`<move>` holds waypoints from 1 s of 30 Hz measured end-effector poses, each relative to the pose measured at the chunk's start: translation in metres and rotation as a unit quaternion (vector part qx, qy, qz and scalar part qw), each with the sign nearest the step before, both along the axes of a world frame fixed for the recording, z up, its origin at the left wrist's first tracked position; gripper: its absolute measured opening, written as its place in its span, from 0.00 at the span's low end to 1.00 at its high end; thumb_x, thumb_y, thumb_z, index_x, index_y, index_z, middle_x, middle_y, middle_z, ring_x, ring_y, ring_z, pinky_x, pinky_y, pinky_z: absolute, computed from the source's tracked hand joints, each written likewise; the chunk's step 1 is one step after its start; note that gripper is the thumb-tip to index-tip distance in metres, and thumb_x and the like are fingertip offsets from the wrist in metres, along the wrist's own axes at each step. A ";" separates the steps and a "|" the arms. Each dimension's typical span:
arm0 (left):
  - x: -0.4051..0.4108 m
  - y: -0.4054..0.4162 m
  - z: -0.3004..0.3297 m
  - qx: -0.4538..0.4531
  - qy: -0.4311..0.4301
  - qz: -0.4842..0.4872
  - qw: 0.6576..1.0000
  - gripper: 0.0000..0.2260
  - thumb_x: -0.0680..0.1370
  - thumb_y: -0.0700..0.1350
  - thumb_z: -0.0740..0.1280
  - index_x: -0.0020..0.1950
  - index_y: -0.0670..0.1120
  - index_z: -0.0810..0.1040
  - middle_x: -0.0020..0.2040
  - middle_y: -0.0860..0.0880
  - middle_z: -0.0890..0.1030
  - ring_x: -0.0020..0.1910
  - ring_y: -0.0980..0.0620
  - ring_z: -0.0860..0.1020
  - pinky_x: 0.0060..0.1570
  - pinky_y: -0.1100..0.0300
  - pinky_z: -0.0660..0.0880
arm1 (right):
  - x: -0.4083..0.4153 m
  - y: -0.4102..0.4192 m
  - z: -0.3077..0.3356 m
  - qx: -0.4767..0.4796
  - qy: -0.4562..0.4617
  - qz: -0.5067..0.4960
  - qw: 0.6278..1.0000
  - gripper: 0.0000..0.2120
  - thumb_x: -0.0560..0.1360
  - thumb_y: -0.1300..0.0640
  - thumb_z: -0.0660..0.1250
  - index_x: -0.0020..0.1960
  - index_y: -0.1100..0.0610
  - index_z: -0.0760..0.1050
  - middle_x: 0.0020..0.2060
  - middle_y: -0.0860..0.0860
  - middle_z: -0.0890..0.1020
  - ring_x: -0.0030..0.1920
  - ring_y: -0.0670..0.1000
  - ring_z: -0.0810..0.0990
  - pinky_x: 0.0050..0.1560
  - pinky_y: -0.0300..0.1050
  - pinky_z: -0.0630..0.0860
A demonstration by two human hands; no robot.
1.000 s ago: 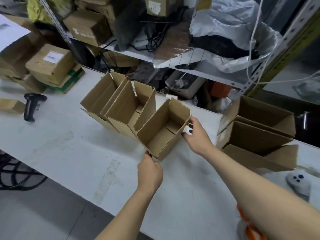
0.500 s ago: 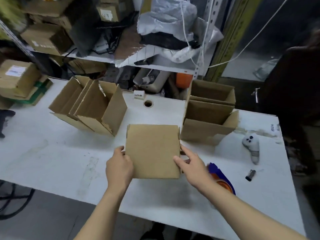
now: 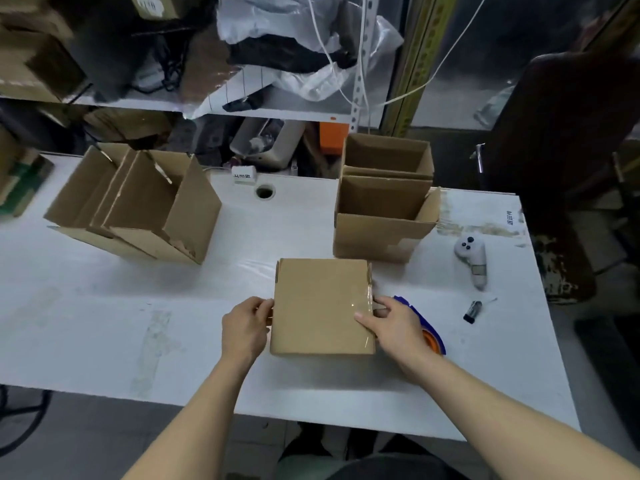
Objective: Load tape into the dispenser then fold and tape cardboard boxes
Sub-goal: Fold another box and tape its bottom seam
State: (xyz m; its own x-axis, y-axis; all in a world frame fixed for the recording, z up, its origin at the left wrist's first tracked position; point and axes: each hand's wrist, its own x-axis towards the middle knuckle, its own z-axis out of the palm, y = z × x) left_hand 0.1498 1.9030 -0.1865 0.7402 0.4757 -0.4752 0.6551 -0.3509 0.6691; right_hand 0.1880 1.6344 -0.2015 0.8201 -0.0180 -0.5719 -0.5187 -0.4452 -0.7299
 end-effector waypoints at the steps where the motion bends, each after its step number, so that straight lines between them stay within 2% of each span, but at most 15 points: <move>1: 0.001 0.003 0.000 -0.013 -0.007 0.010 1.000 0.12 0.83 0.47 0.66 0.42 0.47 0.85 0.39 0.52 0.87 0.38 0.54 0.85 0.47 0.51 0.83 | 0.001 0.000 -0.002 0.000 0.008 -0.004 1.000 0.32 0.70 0.44 0.80 0.71 0.49 0.76 0.58 0.45 0.85 0.55 0.47 0.85 0.59 0.52 0.83; 3: 0.003 0.005 -0.002 -0.031 -0.008 0.025 0.999 0.10 0.84 0.44 0.65 0.51 0.46 0.86 0.50 0.48 0.88 0.41 0.53 0.87 0.49 0.50 0.84 | 0.002 0.002 -0.002 -0.004 0.018 0.002 1.000 0.29 0.72 0.45 0.79 0.70 0.50 0.76 0.58 0.45 0.85 0.55 0.47 0.84 0.58 0.52 0.84; 4: 0.004 0.006 -0.004 -0.037 -0.002 0.031 0.999 0.10 0.84 0.43 0.63 0.57 0.46 0.84 0.60 0.49 0.85 0.44 0.51 0.87 0.50 0.50 0.84 | 0.002 0.002 -0.002 -0.009 0.016 0.013 1.000 0.26 0.74 0.45 0.77 0.69 0.50 0.77 0.56 0.44 0.85 0.54 0.47 0.84 0.57 0.51 0.84; 6: 0.004 0.008 -0.009 -0.031 0.023 0.034 0.999 0.17 0.82 0.47 0.58 0.66 0.47 0.80 0.78 0.53 0.69 0.58 0.46 0.85 0.58 0.46 0.82 | 0.000 0.002 -0.001 -0.018 0.010 0.032 0.999 0.25 0.75 0.45 0.76 0.70 0.49 0.77 0.56 0.43 0.84 0.54 0.46 0.83 0.56 0.51 0.84; 7: 0.005 0.007 -0.012 -0.015 0.035 0.032 0.999 0.22 0.80 0.51 0.55 0.68 0.47 0.79 0.81 0.52 0.63 0.65 0.43 0.81 0.64 0.43 0.78 | 0.000 0.001 -0.001 -0.020 0.009 0.036 0.999 0.26 0.76 0.44 0.75 0.71 0.49 0.77 0.58 0.43 0.84 0.55 0.47 0.83 0.57 0.52 0.84; 9: 0.006 -0.002 -0.004 -0.003 0.049 0.017 0.999 0.28 0.79 0.60 0.55 0.71 0.45 0.76 0.79 0.46 0.68 0.72 0.41 0.74 0.70 0.42 0.72 | 0.001 0.001 0.000 -0.020 0.013 0.038 0.999 0.28 0.76 0.43 0.74 0.73 0.50 0.75 0.59 0.44 0.83 0.56 0.48 0.82 0.58 0.52 0.84; 12: 0.009 -0.030 0.013 -0.044 0.079 -0.021 0.996 0.37 0.75 0.72 0.67 0.73 0.47 0.72 0.67 0.48 0.78 0.65 0.44 0.77 0.61 0.50 0.76 | 0.001 0.001 0.001 -0.010 0.011 0.027 1.000 0.26 0.78 0.41 0.72 0.73 0.50 0.75 0.57 0.43 0.83 0.56 0.48 0.83 0.57 0.53 0.84; 14: 0.012 -0.045 0.011 -0.028 0.098 -0.048 0.994 0.41 0.69 0.72 0.74 0.69 0.46 0.69 0.63 0.49 0.79 0.61 0.44 0.79 0.55 0.51 0.77 | 0.000 0.001 0.000 -0.003 0.007 0.016 1.000 0.21 0.78 0.42 0.72 0.68 0.49 0.80 0.53 0.42 0.86 0.53 0.47 0.84 0.55 0.53 0.85; 18: 0.017 -0.053 0.005 0.055 0.118 -0.058 0.990 0.38 0.69 0.68 0.76 0.65 0.43 0.69 0.62 0.45 0.80 0.59 0.40 0.80 0.49 0.51 0.77 | -0.001 0.000 -0.004 -0.005 0.002 -0.008 1.000 0.05 0.78 0.46 0.73 0.50 0.45 0.86 0.41 0.43 0.88 0.46 0.48 0.87 0.52 0.56 0.85; 22: 0.015 -0.052 0.005 0.073 0.109 -0.055 0.990 0.37 0.68 0.69 0.76 0.63 0.44 0.70 0.60 0.46 0.81 0.58 0.41 0.80 0.49 0.51 0.77 | 0.001 0.003 -0.002 0.006 -0.004 -0.011 1.000 0.05 0.78 0.49 0.73 0.50 0.47 0.87 0.41 0.44 0.88 0.44 0.49 0.87 0.44 0.50 0.85; 24: 0.012 -0.046 0.004 0.026 0.072 -0.049 0.996 0.35 0.69 0.68 0.76 0.65 0.47 0.72 0.60 0.49 0.82 0.57 0.45 0.81 0.54 0.49 0.80 | 0.002 -0.001 -0.001 0.020 0.008 -0.037 0.999 0.04 0.79 0.51 0.73 0.49 0.48 0.86 0.41 0.46 0.88 0.44 0.51 0.87 0.38 0.46 0.83; 26: 0.007 -0.032 0.008 -0.091 0.017 -0.006 0.996 0.34 0.69 0.71 0.73 0.67 0.52 0.76 0.63 0.53 0.82 0.59 0.52 0.81 0.59 0.49 0.79 | 0.005 -0.008 -0.001 0.061 0.026 -0.080 0.995 0.05 0.80 0.54 0.72 0.52 0.52 0.87 0.44 0.47 0.89 0.46 0.52 0.87 0.47 0.50 0.85; 27: 0.005 -0.023 0.012 -0.141 0.005 0.014 0.990 0.37 0.67 0.74 0.72 0.69 0.53 0.76 0.66 0.54 0.81 0.62 0.53 0.80 0.63 0.48 0.77 | 0.007 -0.013 -0.003 0.095 0.037 -0.098 0.990 0.06 0.80 0.56 0.72 0.53 0.54 0.87 0.46 0.49 0.89 0.48 0.52 0.88 0.53 0.52 0.85; 29: 0.000 -0.010 0.021 -0.217 0.020 0.020 0.976 0.46 0.65 0.76 0.72 0.76 0.52 0.71 0.70 0.54 0.78 0.68 0.51 0.78 0.68 0.46 0.74 | 0.005 -0.020 0.000 0.150 0.056 -0.100 0.982 0.06 0.81 0.59 0.70 0.53 0.56 0.87 0.48 0.52 0.89 0.48 0.52 0.87 0.54 0.51 0.82; 30: -0.001 -0.007 0.027 -0.259 0.030 0.006 0.965 0.46 0.66 0.75 0.73 0.77 0.51 0.71 0.70 0.54 0.79 0.67 0.51 0.79 0.66 0.47 0.75 | 0.004 -0.022 0.001 0.157 0.062 -0.084 0.982 0.07 0.82 0.59 0.69 0.53 0.56 0.87 0.48 0.53 0.89 0.48 0.52 0.86 0.53 0.50 0.81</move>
